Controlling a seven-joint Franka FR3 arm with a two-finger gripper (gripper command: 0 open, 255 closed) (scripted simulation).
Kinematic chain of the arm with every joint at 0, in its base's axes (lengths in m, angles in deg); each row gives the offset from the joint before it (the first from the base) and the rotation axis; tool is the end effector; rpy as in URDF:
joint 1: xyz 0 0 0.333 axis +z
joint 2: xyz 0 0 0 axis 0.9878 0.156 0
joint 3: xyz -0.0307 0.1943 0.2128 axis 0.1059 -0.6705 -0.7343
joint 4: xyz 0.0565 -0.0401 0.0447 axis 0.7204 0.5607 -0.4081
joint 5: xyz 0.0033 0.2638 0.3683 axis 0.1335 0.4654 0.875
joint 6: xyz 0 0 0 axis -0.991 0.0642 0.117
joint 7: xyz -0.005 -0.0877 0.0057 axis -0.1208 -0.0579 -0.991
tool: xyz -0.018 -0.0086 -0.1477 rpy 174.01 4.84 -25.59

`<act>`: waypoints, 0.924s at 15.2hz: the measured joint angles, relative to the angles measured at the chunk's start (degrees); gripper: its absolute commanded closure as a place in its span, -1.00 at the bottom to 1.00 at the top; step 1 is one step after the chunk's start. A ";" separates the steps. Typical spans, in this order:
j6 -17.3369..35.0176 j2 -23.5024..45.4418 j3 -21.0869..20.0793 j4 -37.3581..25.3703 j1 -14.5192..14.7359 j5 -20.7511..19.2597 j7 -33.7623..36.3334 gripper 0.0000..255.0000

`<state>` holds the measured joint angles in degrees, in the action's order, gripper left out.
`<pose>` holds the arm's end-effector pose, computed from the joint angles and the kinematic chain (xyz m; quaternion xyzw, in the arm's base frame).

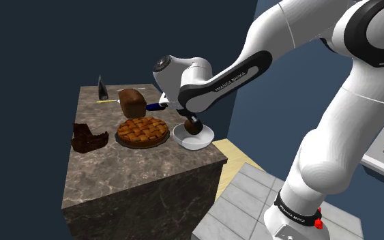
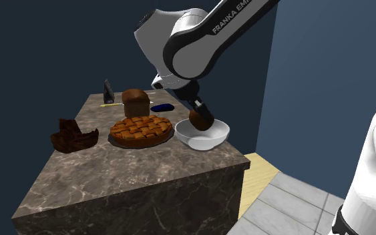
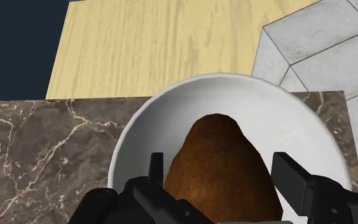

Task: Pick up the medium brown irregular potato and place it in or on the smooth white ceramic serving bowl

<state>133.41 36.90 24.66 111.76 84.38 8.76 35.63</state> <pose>0.5133 0.0756 0.2843 0.8040 0.5077 -0.1813 0.2510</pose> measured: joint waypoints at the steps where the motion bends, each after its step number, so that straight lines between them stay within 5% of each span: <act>1: 0.00 0.00 0.00 0.00 0.00 0.00 0.00 -1.00; 7: 0.01 0.00 0.00 0.00 0.00 0.00 0.01 -1.00; 14: -6.55 -0.84 -1.86 -5.21 1.70 2.53 -1.08 -1.00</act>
<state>126.86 36.06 22.81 106.55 86.08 11.29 34.55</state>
